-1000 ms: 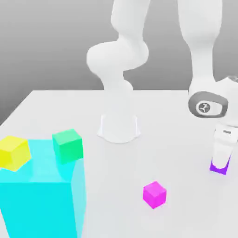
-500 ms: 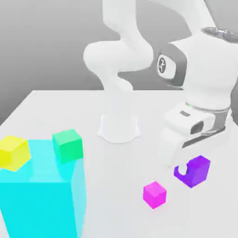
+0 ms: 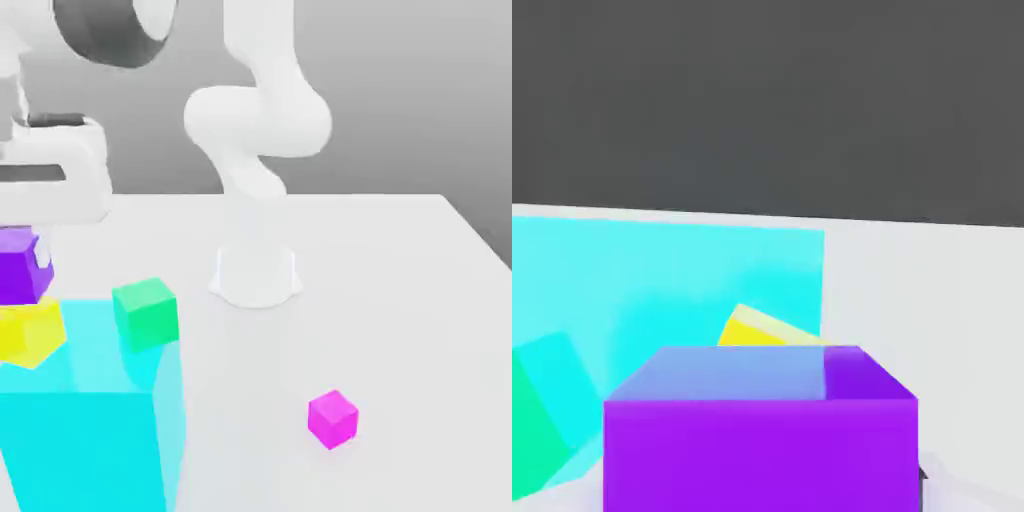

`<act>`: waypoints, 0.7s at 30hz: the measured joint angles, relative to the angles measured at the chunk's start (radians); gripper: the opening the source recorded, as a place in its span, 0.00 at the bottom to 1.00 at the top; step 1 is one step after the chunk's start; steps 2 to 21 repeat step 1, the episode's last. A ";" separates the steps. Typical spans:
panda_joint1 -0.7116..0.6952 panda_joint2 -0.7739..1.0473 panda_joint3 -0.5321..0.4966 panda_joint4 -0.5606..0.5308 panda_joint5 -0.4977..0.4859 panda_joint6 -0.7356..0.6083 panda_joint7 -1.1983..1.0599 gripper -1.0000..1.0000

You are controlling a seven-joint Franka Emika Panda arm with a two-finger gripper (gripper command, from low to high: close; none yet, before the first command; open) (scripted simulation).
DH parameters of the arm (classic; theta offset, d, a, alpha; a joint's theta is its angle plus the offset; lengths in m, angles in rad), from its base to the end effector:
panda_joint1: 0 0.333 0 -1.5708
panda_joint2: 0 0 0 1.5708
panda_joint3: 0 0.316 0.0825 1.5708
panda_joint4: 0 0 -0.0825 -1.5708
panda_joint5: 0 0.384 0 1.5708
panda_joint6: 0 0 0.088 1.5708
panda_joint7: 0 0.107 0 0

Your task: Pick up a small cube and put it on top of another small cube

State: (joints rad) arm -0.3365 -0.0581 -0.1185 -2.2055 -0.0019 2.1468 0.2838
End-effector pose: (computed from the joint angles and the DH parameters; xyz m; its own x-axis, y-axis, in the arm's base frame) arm 0.4659 -0.2284 0.4058 0.7401 -0.6725 -0.0024 -0.6725 -0.7401 -0.0048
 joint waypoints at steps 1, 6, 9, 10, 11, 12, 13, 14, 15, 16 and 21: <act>0.000 0.000 0.000 0.000 0.000 0.000 0.000 1.00; 0.000 0.000 0.000 0.000 0.000 0.000 0.000 1.00; 0.000 0.000 0.000 0.000 0.000 0.000 0.000 1.00; 0.000 0.000 0.000 0.000 0.000 0.000 0.000 1.00; 0.000 0.000 0.000 0.000 0.000 0.000 0.000 1.00; 0.000 0.000 0.000 0.000 0.000 0.000 0.000 1.00; 0.000 0.000 0.000 0.000 0.000 0.000 0.000 1.00; 0.000 0.000 0.000 0.000 0.000 0.000 0.000 1.00; 0.000 0.000 0.000 0.000 0.000 0.000 0.000 1.00; 0.000 0.000 0.000 0.000 0.000 0.000 0.000 1.00; 0.000 0.000 0.000 0.000 0.000 0.000 0.000 1.00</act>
